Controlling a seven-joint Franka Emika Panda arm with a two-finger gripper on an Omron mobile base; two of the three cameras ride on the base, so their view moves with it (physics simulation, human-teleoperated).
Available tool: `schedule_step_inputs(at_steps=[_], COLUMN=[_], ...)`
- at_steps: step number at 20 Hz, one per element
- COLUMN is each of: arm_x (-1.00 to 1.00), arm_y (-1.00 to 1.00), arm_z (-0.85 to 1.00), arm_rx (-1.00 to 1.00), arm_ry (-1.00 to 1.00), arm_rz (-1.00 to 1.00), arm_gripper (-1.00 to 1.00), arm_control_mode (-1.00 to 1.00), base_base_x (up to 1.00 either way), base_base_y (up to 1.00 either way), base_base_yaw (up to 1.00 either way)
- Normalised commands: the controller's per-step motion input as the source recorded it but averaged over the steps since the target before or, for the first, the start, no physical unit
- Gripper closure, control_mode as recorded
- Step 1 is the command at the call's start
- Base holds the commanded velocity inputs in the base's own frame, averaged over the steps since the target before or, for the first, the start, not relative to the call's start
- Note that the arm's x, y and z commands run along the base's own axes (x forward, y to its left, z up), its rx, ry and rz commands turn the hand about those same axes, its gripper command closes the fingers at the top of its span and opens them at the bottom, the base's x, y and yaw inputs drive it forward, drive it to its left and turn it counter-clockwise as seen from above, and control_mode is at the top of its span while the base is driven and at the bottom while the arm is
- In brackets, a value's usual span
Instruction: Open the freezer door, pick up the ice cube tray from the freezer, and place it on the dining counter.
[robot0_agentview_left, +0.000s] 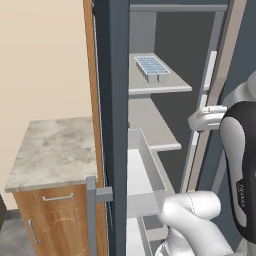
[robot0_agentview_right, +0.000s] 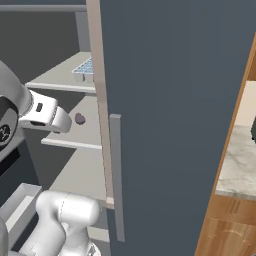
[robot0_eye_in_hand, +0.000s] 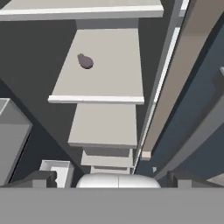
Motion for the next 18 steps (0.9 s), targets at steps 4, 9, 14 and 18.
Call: schedule_step_inputs(at_steps=[4, 9, 14, 18], arm_x=[0.06, 0.09, 0.16, 0.10], arm_y=[0.02, 0.15, 0.02, 0.00], arm_z=[0.15, 0.04, 0.06, 0.00], arm_rx=[0.03, 0.06, 0.15, 0.24], arm_ry=[0.01, -0.01, -0.06, -0.11], arm_rz=[-0.08, -0.25, -0.27, -0.20], arm_gripper=[-1.00, -1.00, -1.00, -1.00], arm_control_mode=[-1.00, -1.00, -1.00, -1.00], base_base_x=[0.00, 0.00, 0.00, 0.00], base_base_y=[0.00, 0.00, 0.00, 0.00], base_base_yaw=[0.00, 0.00, 0.00, 0.00])
